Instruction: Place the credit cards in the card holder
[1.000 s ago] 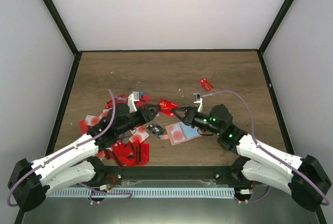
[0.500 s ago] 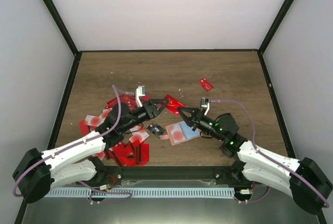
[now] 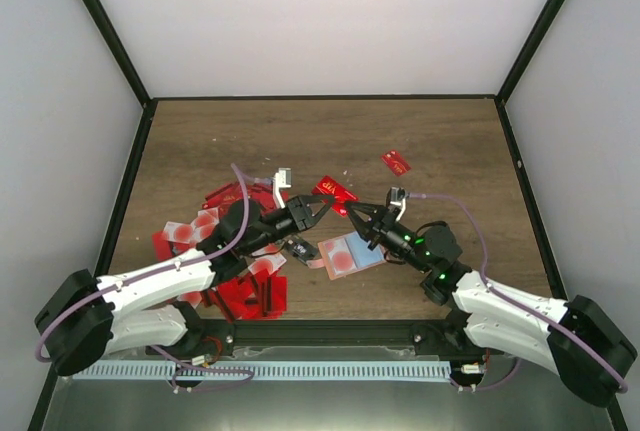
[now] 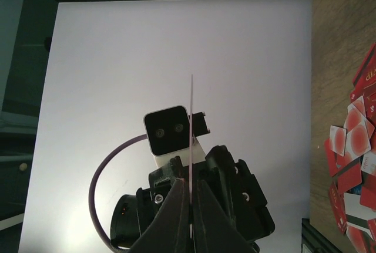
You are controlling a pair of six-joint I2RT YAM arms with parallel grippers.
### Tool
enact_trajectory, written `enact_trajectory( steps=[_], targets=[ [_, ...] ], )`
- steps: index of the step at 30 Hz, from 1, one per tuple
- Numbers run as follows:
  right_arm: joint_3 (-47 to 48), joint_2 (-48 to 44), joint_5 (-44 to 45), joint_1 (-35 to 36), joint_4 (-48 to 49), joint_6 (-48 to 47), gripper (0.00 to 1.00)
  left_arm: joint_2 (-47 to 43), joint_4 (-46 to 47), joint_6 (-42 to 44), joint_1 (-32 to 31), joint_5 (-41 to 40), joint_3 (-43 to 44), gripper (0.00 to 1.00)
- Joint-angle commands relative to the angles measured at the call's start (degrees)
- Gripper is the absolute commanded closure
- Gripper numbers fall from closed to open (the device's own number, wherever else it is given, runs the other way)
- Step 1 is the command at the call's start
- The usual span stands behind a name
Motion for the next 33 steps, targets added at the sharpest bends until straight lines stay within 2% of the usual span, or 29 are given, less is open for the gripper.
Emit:
enact_trajectory(
  steps=[1,14,18,21,24,27,30,33],
  targets=[
    [-0.4,0.1,2.0,-0.3,4.0,0.5,0.99,0.7,3.5,0.0,-1.1,-0.4,1.0,0.76],
    [-1.4,1.7,1.3,-0.3,6.3,0.5,0.99,1.5,3.5,-0.2,-1.8,-2.5,1.4,0.95],
    [-0.7,1.5,-1.5,-0.5,2.6,-1.6,0.98,2.0,2.6,0.6,-1.8,-3.1,1.2,0.96],
    [0.6,-1.0,-6.3,-2.9,-5.5,-6.0,0.84,1.1,0.1,1.3,-1.8,-4.4,0.3,0.96],
    [3.7,-5.3,-10.7,-7.8,-20.1,-13.3,0.66,-0.4,-5.2,2.5,-1.8,-6.4,-0.1,0.96],
    [9.3,-8.3,-13.8,-14.0,-37.6,-26.1,0.47,0.0,-12.5,2.8,-1.8,-7.1,0.1,0.96],
    [14.7,-7.5,-13.0,-18.2,-52.8,-40.9,0.37,2.1,-14.2,2.4,-1.8,-4.6,-0.8,0.96],
    [16.3,-4.9,-10.4,-20.7,-60.7,-49.2,0.33,4.8,-14.8,2.5,-2.0,-2.1,-1.1,0.96]
  ],
)
